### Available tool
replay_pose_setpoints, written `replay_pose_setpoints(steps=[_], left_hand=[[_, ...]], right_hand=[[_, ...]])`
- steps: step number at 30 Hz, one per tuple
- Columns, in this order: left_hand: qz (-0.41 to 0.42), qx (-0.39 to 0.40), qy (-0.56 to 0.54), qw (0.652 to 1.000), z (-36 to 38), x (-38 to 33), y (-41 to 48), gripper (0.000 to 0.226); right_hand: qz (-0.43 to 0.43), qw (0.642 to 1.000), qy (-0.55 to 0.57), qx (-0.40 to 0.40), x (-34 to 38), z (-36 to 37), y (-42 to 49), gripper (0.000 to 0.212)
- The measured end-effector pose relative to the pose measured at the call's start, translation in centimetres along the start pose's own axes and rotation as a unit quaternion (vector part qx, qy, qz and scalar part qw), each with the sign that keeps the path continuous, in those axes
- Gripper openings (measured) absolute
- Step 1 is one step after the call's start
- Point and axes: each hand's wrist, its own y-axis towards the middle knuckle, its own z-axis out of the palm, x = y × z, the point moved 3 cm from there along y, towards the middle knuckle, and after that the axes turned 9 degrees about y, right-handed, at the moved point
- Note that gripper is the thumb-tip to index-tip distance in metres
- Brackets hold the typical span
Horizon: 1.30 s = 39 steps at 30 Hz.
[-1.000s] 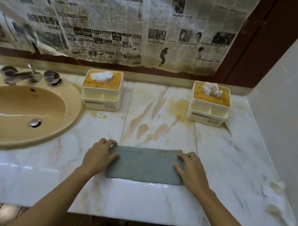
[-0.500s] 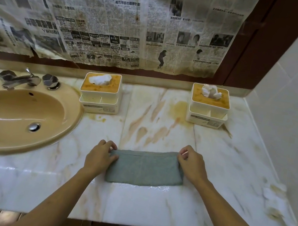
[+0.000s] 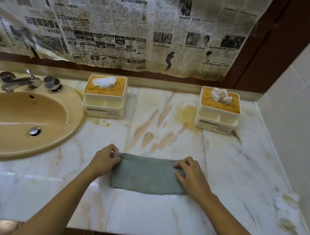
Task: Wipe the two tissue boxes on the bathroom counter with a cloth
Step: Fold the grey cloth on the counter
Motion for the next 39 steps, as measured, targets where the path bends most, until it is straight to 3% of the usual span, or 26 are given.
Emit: replay_pose_setpoints(steps=[3, 7, 9, 11, 13, 14, 16, 18, 20, 22, 26, 29, 32, 34, 39], left_hand=[[-0.026, 0.044, -0.102, 0.993, -1.6, -1.1, -0.3, 0.009], [-0.001, 0.111, -0.180, 0.977, -2.2, -5.6, -1.6, 0.019], [0.013, 0.197, -0.225, 0.954, -1.0, -8.1, -2.6, 0.025], [0.023, 0.269, -0.265, 0.926, 0.4, -9.7, -3.3, 0.027], [0.031, 0.242, -0.257, 0.935, 1.4, -9.6, -3.2, 0.024], [0.035, 0.192, -0.227, 0.954, 1.7, -9.0, -2.8, 0.022], [0.063, 0.075, -0.112, 0.989, 2.5, -7.1, -1.7, 0.018], [0.113, 0.035, 0.001, 0.993, 3.8, -5.4, -1.2, 0.019], [0.170, 0.038, 0.113, 0.978, 5.5, -4.3, -1.2, 0.025], [0.218, 0.016, 0.225, 0.950, 6.7, -3.9, -1.6, 0.047], [0.246, -0.023, 0.282, 0.927, 7.4, -4.2, -2.3, 0.063], [0.249, -0.039, 0.304, 0.919, 7.1, -4.3, -2.3, 0.064], [0.257, -0.037, 0.320, 0.911, 6.9, -4.3, -2.1, 0.065], [0.269, -0.037, 0.343, 0.899, 6.8, -4.4, -2.0, 0.065], [0.279, -0.022, 0.378, 0.883, 6.6, -4.0, -2.3, 0.064]], right_hand=[[0.028, 0.997, 0.066, 0.023, 0.2, 0.2, 0.1, 0.022], [0.079, 0.978, 0.194, -0.026, 2.0, -0.2, 0.8, 0.014], [0.180, 0.913, 0.367, 0.008, 3.4, -0.4, 0.9, 0.025], [0.292, 0.791, 0.530, 0.086, 4.1, -0.1, 0.6, 0.047], [0.335, 0.721, 0.593, 0.127, 3.7, 0.0, 0.2, 0.056], [0.338, 0.712, 0.602, 0.131, 3.3, 0.0, 0.1, 0.055], [0.322, 0.721, 0.601, 0.124, 2.6, -0.1, -0.3, 0.046], [0.298, 0.750, 0.581, 0.105, 2.0, -0.1, -0.6, 0.033], [0.266, 0.814, 0.510, 0.077, 1.4, -0.3, -0.6, 0.033], [0.228, 0.880, 0.415, 0.034, 1.0, -1.2, -0.4, 0.040], [0.148, 0.946, 0.288, -0.031, 0.7, -2.8, 0.0, 0.049], [0.073, 0.991, 0.116, 0.008, 0.6, -2.3, -0.2, 0.054], [-0.023, 0.997, -0.076, -0.024, 0.4, -1.3, -0.9, 0.039], [-0.048, 0.996, -0.076, -0.004, 0.4, -0.9, -1.4, 0.033], [-0.053, 0.995, -0.053, 0.061, 0.3, -0.5, -2.2, 0.038]])
